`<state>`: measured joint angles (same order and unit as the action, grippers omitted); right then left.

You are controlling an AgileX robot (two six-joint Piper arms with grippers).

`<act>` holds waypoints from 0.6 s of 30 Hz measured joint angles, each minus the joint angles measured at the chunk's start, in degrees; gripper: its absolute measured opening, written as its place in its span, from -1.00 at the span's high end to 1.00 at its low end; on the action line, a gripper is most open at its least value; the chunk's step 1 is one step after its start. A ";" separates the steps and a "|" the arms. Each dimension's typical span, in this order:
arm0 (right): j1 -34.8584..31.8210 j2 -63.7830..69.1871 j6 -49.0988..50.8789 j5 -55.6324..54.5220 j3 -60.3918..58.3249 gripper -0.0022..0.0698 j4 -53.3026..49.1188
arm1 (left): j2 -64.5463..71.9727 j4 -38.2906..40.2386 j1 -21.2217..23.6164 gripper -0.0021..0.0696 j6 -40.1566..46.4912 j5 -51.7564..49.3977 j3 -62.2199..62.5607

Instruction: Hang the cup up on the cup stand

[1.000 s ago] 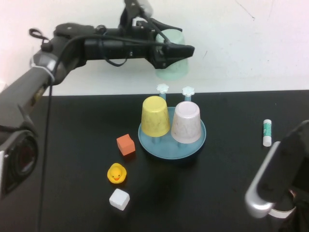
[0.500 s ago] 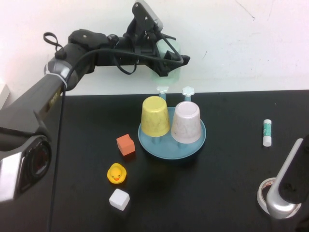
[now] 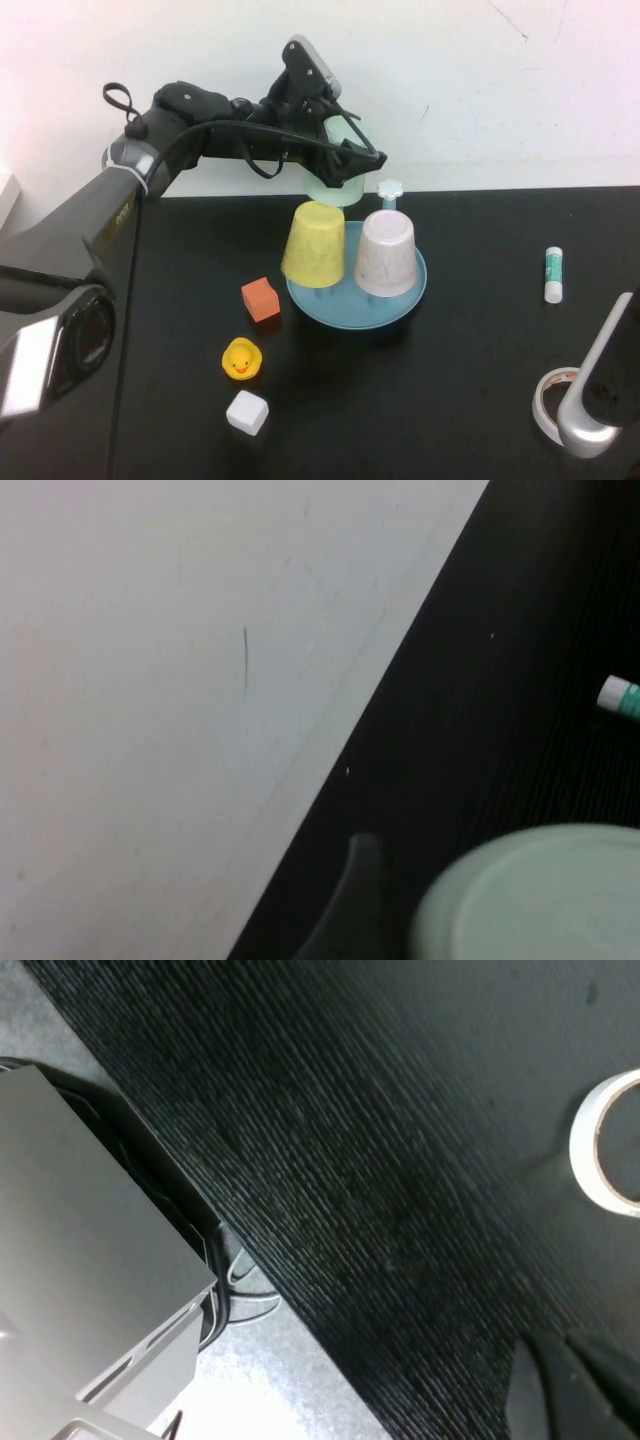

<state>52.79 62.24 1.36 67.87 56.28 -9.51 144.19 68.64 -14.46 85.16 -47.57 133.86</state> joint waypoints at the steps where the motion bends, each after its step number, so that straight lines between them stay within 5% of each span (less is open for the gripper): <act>1: 0.00 0.00 0.12 0.05 0.00 0.93 0.00 | -0.03 -0.87 0.00 -0.71 -0.95 0.00 0.00; 18: 0.00 0.00 0.49 0.27 0.00 0.93 -0.12 | 0.11 -0.10 0.00 -0.82 -6.39 8.99 0.00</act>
<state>52.79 62.24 1.85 68.14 56.28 -9.63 144.30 68.53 -14.46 78.77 -38.58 133.86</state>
